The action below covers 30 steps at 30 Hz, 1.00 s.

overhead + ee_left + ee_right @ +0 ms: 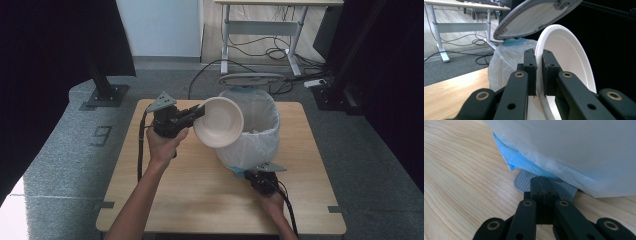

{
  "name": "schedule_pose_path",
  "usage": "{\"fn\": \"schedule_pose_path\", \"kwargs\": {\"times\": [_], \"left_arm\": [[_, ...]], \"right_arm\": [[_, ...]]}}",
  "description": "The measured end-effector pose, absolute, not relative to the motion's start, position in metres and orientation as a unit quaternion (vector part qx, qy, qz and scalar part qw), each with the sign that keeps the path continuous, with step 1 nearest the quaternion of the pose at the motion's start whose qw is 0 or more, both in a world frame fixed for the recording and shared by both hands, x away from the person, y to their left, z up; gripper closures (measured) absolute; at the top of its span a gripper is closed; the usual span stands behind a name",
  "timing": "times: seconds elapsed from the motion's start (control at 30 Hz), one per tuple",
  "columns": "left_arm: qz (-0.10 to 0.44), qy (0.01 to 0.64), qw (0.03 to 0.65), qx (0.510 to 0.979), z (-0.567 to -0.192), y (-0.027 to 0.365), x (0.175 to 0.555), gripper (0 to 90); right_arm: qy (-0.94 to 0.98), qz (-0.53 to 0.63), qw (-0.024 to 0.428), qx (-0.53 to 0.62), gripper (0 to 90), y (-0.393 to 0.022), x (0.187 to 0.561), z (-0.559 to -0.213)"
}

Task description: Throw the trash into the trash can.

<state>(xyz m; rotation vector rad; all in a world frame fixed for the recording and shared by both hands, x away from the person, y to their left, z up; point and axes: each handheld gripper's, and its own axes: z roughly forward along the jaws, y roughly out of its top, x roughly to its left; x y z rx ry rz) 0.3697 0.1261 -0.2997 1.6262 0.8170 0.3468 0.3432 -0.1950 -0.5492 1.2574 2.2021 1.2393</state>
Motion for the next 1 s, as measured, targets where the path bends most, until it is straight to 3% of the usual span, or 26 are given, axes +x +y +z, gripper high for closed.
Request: {"fn": "schedule_pose_path", "kwargs": {"times": [1.0], "left_arm": [[0.152, 0.349, 0.592, 0.710, -0.291, 0.103, 0.392, 83.7]], "right_arm": [[0.771, 0.434, 0.158, 0.439, 89.5, -0.196, 0.344, -0.549]]}}
